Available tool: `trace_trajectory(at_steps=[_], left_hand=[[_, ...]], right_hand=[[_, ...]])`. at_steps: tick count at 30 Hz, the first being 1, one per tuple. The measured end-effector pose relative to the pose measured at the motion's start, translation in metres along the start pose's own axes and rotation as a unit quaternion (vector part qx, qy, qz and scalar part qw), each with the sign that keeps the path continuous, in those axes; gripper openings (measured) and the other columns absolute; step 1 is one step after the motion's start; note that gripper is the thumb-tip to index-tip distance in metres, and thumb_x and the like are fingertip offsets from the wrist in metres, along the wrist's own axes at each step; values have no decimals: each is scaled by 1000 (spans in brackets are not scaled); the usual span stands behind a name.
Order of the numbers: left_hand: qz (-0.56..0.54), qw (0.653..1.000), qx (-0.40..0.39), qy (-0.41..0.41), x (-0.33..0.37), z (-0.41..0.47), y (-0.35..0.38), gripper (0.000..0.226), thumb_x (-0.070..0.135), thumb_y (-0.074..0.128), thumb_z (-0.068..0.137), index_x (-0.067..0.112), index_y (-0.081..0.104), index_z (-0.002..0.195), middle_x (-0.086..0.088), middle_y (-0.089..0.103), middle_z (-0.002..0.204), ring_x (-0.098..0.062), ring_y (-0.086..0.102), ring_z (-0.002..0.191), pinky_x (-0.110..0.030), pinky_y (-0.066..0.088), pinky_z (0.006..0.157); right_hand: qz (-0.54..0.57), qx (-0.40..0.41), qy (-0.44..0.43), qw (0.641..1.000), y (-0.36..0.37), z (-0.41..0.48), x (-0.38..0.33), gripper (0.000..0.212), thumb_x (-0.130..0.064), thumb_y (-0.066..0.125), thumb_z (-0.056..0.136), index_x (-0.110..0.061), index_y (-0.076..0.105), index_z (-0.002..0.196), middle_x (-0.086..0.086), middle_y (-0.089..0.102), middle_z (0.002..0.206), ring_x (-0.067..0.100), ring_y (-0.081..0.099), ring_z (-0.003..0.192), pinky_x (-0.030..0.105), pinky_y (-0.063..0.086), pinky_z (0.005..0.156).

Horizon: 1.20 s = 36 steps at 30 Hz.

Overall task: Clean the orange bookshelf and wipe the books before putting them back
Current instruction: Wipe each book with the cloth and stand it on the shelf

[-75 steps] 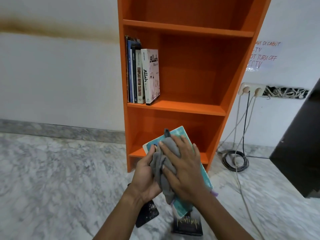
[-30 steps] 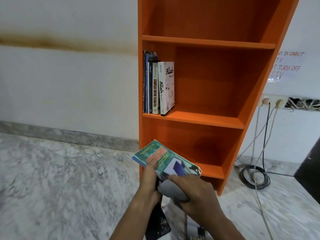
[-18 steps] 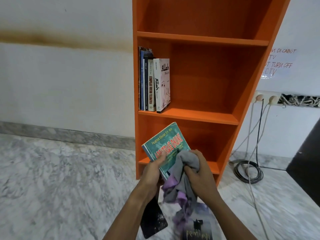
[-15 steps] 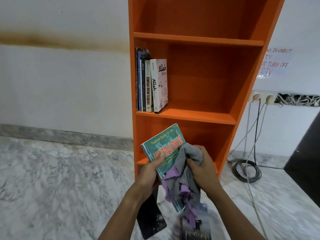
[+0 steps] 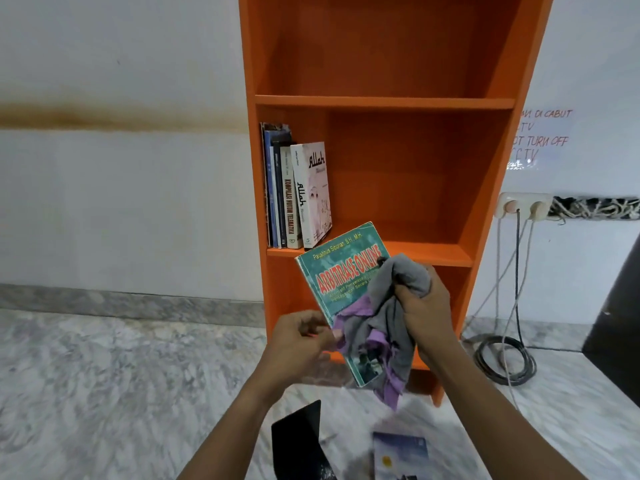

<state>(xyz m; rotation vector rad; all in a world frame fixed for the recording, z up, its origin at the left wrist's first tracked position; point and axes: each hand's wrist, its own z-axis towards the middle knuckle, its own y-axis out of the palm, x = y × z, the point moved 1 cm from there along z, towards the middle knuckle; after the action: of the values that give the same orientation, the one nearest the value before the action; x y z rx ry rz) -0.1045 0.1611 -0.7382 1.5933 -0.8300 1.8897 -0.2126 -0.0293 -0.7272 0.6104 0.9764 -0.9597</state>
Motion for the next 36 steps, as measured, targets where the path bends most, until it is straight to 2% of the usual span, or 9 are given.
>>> trace_trajectory(at_steps=[4,6,10,13,16,19,24,30,36], left_hand=[[6,1000,4,20,35,38,-5,7,15,66,96,19,72,98,6,74,72,-6,68,55,-27,58,55],[43,997,22,56,51,59,-10,8,13,67,96,21,71,98,6,74,77,-4,69,58,-27,58,54],[143,976,107,125,77,120,-10,17,18,69,94,17,72,111,0,76,95,-15,75,76,-40,64,64],[200,946,196,160,99,165,-2,9,17,68,90,14,74,97,3,72,83,-14,71,71,-23,56,51],[232,923,272,144,109,203,-3,6,14,67,89,12,67,83,1,63,76,-21,64,73,-20,46,48],[291,892,330,106,97,227,-7,12,14,68,90,2,68,87,-10,68,85,-27,68,78,-30,52,56],[340,873,332,110,76,231,-10,27,30,75,90,4,70,87,-7,68,81,-18,63,68,-18,40,46],[374,862,328,98,67,231,-15,36,39,78,86,6,71,96,-10,72,95,-26,72,83,-33,60,61],[501,817,281,41,45,200,-10,25,32,75,86,11,67,97,-10,70,92,-30,69,83,-40,62,70]], right_hand=[[-1,-14,-22,1000,14,34,-9,39,17,57,89,-20,60,103,-2,68,100,0,67,84,22,55,78],[-11,-15,-45,999,21,54,-15,40,19,56,86,-17,58,105,-2,67,101,-1,66,85,19,54,79],[-66,28,-75,995,35,103,-24,30,0,64,91,-22,56,109,-10,64,101,9,63,91,21,49,76],[-75,26,-40,996,43,127,-20,24,-12,62,98,-23,53,117,-4,62,109,16,61,97,24,46,72],[-72,4,-19,997,54,136,-9,21,-13,61,98,-20,54,117,0,64,108,21,64,97,42,54,80],[-67,-23,1,997,62,138,7,21,-12,62,97,-23,54,113,-2,65,103,21,67,94,45,58,81],[-51,-36,-11,998,66,128,25,22,-10,63,97,-27,54,108,-6,64,95,15,65,84,39,57,74],[-35,-34,-11,999,64,124,24,26,-10,62,98,-33,53,102,-9,64,97,8,64,83,27,56,70],[-18,-42,8,999,58,110,15,24,-11,64,96,-33,55,101,-5,66,100,13,67,91,36,59,77]])
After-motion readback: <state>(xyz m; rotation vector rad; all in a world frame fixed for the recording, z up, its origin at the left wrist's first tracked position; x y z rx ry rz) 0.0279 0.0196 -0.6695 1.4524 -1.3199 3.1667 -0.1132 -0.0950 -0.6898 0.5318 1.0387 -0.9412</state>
